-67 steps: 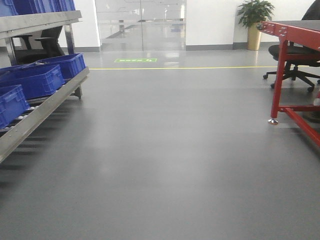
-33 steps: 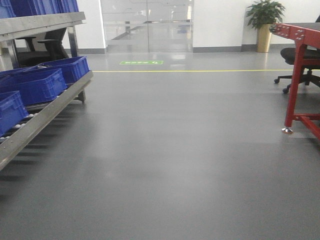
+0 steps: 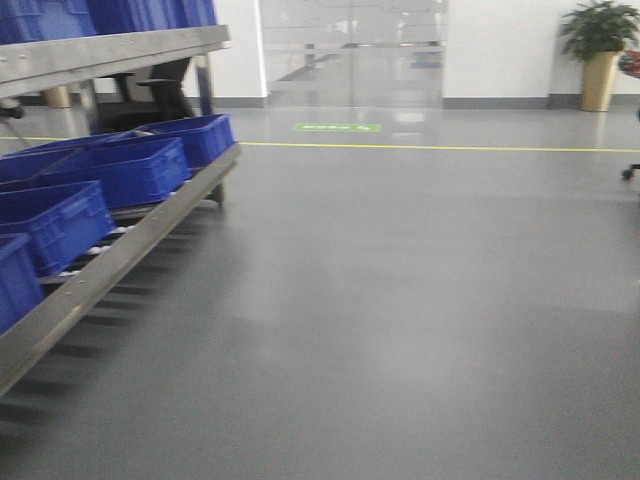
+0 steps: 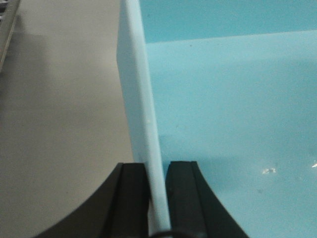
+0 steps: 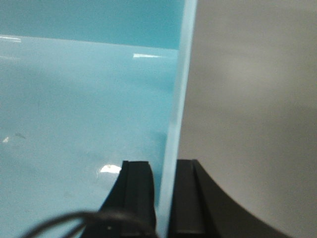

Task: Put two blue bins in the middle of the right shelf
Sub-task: 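Hold the bin while the base drives to another shelf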

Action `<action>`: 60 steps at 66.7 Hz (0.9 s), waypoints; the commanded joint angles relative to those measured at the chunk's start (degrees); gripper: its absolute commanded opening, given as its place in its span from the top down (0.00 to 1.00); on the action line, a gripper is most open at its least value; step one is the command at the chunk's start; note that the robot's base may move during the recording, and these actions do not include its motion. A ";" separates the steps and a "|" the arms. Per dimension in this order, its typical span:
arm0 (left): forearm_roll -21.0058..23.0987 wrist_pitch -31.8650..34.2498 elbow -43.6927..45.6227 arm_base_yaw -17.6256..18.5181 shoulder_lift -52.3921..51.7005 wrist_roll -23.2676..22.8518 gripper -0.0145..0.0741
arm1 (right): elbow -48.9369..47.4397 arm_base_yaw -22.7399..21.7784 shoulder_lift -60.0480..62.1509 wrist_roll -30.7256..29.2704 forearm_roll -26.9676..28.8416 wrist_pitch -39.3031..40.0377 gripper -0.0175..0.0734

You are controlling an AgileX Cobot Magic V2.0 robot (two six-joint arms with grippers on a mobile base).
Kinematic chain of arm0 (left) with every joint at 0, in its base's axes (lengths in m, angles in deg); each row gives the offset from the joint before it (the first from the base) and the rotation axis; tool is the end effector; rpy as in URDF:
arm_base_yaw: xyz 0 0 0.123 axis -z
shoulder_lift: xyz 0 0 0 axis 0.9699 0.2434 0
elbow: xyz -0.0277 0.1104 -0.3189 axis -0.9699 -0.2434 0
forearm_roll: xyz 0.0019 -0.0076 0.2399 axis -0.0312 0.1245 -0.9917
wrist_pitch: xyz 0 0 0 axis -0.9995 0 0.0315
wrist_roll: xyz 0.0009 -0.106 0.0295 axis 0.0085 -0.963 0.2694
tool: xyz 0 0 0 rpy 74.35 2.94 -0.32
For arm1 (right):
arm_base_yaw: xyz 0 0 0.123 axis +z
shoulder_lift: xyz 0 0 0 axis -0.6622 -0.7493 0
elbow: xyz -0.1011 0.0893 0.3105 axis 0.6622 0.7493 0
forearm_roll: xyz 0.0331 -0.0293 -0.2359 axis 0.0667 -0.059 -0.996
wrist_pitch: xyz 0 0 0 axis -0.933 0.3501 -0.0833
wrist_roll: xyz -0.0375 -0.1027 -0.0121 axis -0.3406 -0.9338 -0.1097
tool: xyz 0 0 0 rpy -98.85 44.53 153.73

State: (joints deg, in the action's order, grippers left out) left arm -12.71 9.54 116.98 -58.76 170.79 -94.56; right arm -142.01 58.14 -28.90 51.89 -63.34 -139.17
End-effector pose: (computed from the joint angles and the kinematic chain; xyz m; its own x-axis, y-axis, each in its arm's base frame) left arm 0.3393 -0.1073 0.5381 -0.4936 0.0332 -0.8690 0.2587 0.9596 -0.1102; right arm 0.3110 0.1029 0.5402 -0.4938 -0.0552 -0.8678 -0.3148 0.9416 0.1192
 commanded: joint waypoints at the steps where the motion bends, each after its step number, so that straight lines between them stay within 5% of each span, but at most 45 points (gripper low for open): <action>1: 1.87 2.46 0.75 0.15 -0.46 1.02 0.96 | -0.48 -0.24 0.24 -0.96 0.43 2.73 0.97; 60: 1.87 4.83 0.75 0.15 -0.46 1.02 0.96 | -0.48 -0.24 0.24 -0.96 0.43 2.73 0.97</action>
State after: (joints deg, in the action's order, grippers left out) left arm -12.40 11.44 116.98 -58.76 171.14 -94.46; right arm -142.01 57.83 -28.90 51.89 -63.68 -138.71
